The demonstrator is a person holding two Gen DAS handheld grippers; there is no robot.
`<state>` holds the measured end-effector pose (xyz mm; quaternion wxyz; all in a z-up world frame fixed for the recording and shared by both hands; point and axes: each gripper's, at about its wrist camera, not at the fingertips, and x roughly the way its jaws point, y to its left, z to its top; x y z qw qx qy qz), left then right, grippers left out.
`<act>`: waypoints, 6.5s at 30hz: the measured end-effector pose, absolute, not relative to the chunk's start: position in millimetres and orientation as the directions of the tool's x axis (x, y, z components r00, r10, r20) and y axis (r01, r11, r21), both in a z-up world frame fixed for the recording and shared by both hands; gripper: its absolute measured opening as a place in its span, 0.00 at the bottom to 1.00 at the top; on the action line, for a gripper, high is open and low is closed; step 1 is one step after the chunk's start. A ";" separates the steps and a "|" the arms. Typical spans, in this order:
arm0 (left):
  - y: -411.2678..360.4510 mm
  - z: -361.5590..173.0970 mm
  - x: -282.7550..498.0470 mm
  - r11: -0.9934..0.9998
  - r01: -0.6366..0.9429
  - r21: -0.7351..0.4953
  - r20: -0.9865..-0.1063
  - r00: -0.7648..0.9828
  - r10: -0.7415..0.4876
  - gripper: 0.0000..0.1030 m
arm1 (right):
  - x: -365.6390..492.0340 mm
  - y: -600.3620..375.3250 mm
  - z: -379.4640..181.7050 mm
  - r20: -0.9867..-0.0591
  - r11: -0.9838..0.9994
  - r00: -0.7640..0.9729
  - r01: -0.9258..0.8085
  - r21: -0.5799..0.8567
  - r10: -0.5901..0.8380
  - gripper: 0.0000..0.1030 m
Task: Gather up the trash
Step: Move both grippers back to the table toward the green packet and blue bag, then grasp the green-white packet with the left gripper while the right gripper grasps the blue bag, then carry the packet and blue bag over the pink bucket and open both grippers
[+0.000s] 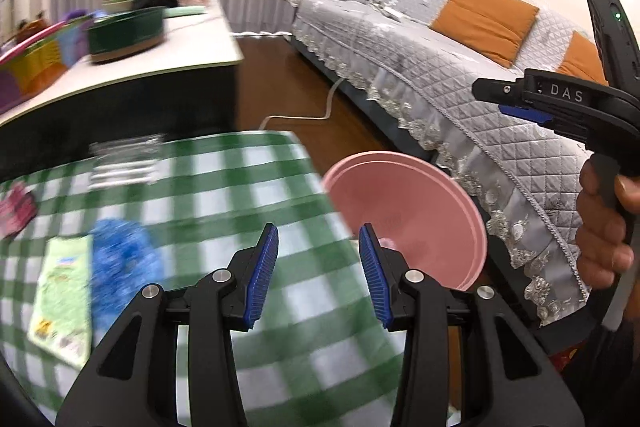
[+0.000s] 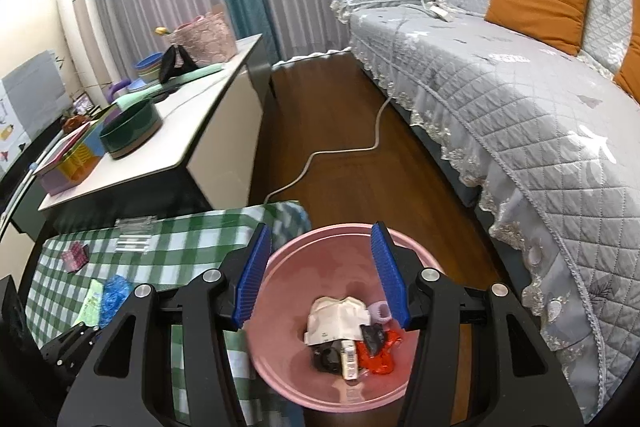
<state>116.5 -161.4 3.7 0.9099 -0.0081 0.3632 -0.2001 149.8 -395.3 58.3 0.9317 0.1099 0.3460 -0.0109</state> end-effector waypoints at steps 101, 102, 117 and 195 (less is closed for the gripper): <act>17.8 -9.3 114.7 0.978 -0.056 -0.200 -0.613 0.786 -0.080 0.00 | 168.0 -178.6 5.2 -0.725 0.942 0.619 -0.308 0.131 0.303 0.03; 16.8 -7.9 113.5 0.979 -0.052 -0.198 -0.611 0.788 -0.081 0.00 | 167.0 -181.9 7.4 -0.721 0.944 0.624 -0.302 0.132 0.300 0.03; -0.2 6.2 99.3 0.986 -0.003 -0.170 -0.582 0.807 -0.098 0.00 | 152.7 -216.1 24.4 -0.691 0.962 0.673 -0.239 0.133 0.263 0.03; -218.1 34.1 128.1 0.925 0.369 -0.095 -0.611 0.711 -0.347 0.00 | 123.2 -415.5 62.8 -0.613 0.975 0.790 0.131 0.182 0.008 0.04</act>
